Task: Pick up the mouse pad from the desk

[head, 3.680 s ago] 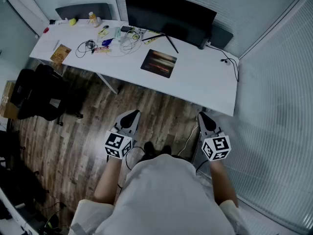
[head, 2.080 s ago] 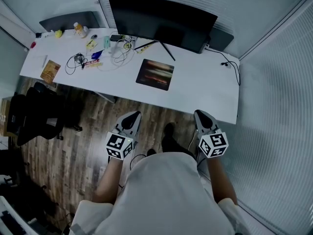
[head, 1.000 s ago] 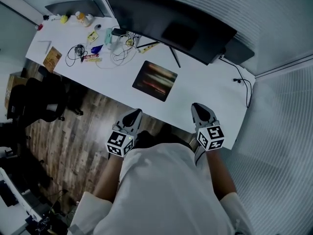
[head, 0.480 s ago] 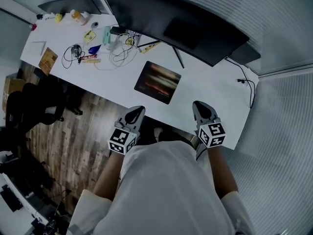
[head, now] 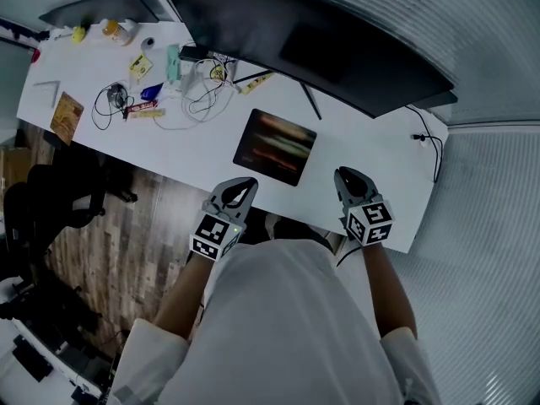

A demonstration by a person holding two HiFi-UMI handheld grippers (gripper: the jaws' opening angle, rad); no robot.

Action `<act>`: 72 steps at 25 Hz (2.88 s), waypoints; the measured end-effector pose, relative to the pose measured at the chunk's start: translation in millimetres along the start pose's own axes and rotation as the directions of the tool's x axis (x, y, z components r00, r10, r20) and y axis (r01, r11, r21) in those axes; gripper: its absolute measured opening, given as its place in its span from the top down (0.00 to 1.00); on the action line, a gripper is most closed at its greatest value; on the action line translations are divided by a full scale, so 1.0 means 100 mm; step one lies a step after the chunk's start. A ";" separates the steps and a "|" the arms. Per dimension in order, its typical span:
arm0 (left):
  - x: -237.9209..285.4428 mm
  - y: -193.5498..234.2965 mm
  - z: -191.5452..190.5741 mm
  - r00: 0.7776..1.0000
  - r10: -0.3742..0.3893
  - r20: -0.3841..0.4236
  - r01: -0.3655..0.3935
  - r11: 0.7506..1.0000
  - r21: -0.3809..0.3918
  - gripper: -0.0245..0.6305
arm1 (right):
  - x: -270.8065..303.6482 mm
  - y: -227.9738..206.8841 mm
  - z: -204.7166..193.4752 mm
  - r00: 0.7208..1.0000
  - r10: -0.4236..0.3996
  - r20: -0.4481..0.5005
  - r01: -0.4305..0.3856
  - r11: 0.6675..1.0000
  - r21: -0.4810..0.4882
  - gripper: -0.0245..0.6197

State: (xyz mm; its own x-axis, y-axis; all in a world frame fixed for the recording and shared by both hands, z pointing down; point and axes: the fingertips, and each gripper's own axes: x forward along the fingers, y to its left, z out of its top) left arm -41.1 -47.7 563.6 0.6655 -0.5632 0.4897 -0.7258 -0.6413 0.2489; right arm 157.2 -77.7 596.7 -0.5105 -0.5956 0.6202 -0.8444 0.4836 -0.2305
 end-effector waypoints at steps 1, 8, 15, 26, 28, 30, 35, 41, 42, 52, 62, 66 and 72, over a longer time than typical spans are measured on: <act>0.03 0.04 0.00 1.000 -0.009 -0.004 0.009 1.000 0.001 0.93 | 0.05 -0.01 0.00 1.000 0.000 -0.010 0.000 1.000 0.003 0.90; 0.20 0.26 -0.03 0.997 -0.069 -0.040 0.069 0.998 -0.005 0.93 | 0.44 -0.08 -0.11 0.996 -0.001 -0.094 0.003 1.000 0.022 0.87; 0.36 0.41 -0.12 0.990 -0.119 -0.071 0.118 0.993 -0.018 0.93 | 0.95 -0.16 -0.37 0.981 -0.012 -0.193 0.022 0.998 0.052 0.66; 0.53 0.55 -0.23 0.981 -0.167 -0.100 0.164 0.986 -0.038 0.93 | 1.56 -0.34 -0.77 0.942 -0.042 -0.333 0.058 0.998 0.040 0.49; 0.54 0.60 -0.25 0.980 -0.168 -0.104 0.165 0.985 -0.043 0.93 | 1.65 -0.37 -0.81 0.935 -0.049 -0.350 0.064 0.997 0.032 0.47; 0.56 0.64 -0.28 0.980 -0.169 -0.108 0.165 0.985 -0.048 0.93 | 1.75 -0.40 -0.85 0.928 -0.048 -0.370 0.063 0.998 0.028 0.46; 0.60 0.71 -0.32 0.979 -0.169 -0.118 0.164 0.985 -0.049 0.93 | 1.96 -0.44 -0.98 0.901 -0.054 -0.431 0.053 0.998 -0.013 0.43; 0.61 0.81 -0.37 0.979 -0.163 -0.124 0.156 0.986 -0.065 0.93 | 2.11 -0.49 -1.08 0.867 -0.085 -0.491 0.051 0.995 -0.083 0.41; 0.61 0.83 -0.38 0.979 -0.161 -0.124 0.153 0.986 -0.068 0.93 | 2.13 -0.50 -1.09 0.863 -0.089 -0.497 0.050 0.995 -0.091 0.41; 0.57 0.93 -0.47 0.980 -0.152 -0.131 0.141 0.986 -0.090 0.93 | 2.20 -0.53 -1.17 0.823 -0.119 -0.555 0.055 0.990 -0.130 0.42; 0.56 0.93 -0.51 0.978 -0.159 -0.133 0.146 0.984 -0.098 0.93 | 2.17 -0.52 -1.15 0.826 -0.122 -0.550 0.054 0.989 -0.138 0.43; 0.56 0.94 -0.55 0.977 -0.160 -0.138 0.147 0.984 -0.098 0.93 | 2.18 -0.43 -1.15 0.832 -0.113 -0.543 0.036 0.988 -0.151 0.62; 0.52 0.96 -0.55 0.978 -0.161 -0.133 0.149 0.984 -0.096 0.93 | 2.18 -0.22 -1.17 0.842 -0.111 -0.528 0.050 0.990 -0.130 0.87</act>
State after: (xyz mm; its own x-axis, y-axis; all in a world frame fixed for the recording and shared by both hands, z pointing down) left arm -85.8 -109.3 659.0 0.7446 -0.3783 0.5499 -0.6319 -0.6651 0.3981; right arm 83.4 -143.0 824.4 -0.2497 -0.2162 0.9439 -0.8404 0.5325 -0.1003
